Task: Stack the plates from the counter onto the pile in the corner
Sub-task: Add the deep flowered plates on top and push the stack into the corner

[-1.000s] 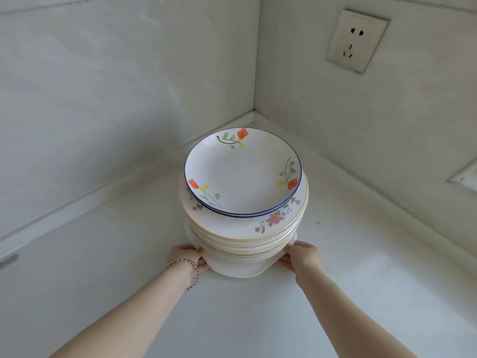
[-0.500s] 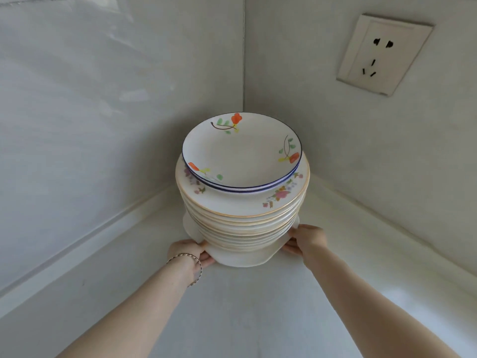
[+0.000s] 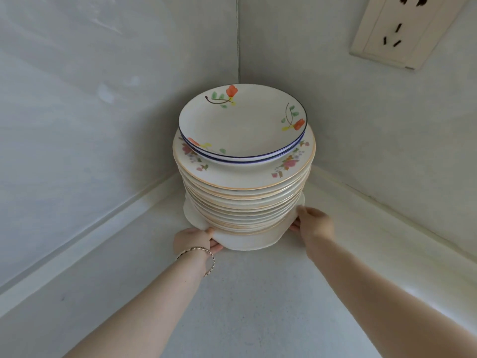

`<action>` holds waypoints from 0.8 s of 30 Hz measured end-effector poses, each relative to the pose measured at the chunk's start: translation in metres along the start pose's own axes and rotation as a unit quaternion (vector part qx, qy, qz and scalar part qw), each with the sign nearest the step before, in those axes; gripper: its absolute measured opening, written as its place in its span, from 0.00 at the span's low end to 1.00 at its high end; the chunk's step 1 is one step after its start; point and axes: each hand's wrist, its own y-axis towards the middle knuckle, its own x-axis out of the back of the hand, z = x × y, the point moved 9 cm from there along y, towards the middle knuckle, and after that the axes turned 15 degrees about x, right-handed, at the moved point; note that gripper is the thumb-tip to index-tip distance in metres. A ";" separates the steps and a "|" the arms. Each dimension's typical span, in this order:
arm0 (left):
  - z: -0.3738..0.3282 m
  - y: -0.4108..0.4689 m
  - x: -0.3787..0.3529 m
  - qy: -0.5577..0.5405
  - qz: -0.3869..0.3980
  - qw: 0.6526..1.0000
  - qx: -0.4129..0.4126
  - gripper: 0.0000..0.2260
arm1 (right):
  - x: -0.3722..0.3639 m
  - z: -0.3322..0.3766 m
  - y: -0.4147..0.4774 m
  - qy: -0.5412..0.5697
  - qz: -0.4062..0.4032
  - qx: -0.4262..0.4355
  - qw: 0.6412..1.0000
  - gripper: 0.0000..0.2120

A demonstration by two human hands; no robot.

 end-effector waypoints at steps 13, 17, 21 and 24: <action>-0.009 -0.010 0.002 0.003 -0.007 1.000 -0.012 0.12 | -0.027 -0.026 -0.056 0.059 0.053 -0.105 0.991 0.12; -0.007 -0.014 0.005 0.003 0.008 1.000 -0.006 0.10 | -0.022 -0.017 -0.063 -0.017 0.080 -0.092 0.992 0.10; -0.040 -0.039 0.028 0.121 -0.152 0.976 -0.103 0.14 | 0.007 0.015 -0.069 -0.164 0.060 0.000 0.985 0.10; -0.100 -0.121 0.037 0.066 -0.205 0.912 -0.350 0.20 | 0.027 0.108 -0.076 -0.207 -0.019 0.207 0.956 0.11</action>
